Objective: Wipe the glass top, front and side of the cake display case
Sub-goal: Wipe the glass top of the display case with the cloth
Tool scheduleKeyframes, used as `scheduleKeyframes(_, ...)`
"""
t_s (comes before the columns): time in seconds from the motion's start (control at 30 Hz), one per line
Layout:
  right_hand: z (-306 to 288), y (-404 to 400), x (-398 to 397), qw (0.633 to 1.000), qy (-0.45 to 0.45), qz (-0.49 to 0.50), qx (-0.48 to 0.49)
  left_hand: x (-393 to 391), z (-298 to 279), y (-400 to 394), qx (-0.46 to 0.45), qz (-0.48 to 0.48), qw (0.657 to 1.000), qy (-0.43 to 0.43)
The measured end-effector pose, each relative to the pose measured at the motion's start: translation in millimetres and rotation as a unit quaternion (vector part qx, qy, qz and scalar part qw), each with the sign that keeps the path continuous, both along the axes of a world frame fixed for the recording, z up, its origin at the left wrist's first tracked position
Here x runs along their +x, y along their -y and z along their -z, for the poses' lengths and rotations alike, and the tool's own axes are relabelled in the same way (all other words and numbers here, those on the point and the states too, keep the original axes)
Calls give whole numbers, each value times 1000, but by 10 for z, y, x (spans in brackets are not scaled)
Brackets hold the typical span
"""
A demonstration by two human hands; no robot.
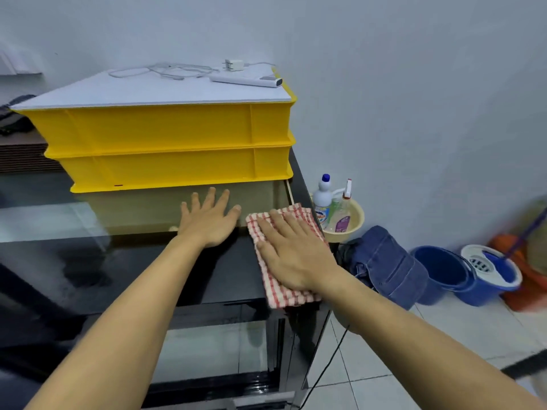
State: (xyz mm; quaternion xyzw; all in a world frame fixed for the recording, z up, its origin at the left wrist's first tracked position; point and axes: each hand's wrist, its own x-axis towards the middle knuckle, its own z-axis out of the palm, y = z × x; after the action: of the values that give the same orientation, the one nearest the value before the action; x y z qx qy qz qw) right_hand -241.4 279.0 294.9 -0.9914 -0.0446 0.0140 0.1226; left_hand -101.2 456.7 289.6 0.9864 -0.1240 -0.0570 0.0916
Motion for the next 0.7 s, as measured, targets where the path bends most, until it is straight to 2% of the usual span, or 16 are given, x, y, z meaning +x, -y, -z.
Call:
scheduleKeyframes(0.2, 1, -5, 768, 996, -9, 84, 6, 2, -7, -259, -16, 52, 999, 6)
scheduleKeyframes(0.33, -18, -178, 430, 1000, 0, 27, -2, -25, 0, -255, -30, 49, 998, 19)
scheduleKeyframes(0.47, -9, -5, -16, 1000, 10, -22, 0, -23, -5, -235, -34, 45, 998, 21)
scheduleKeyframes(0.6, -22, 252, 497, 999, 2, 38, -6, -1, 19, -230, -18, 47, 998, 26)
scheduleKeyframes(0.7, -5, 100, 787, 998, -4, 60, -3, -12, 31, -227, -26, 42, 998, 25)
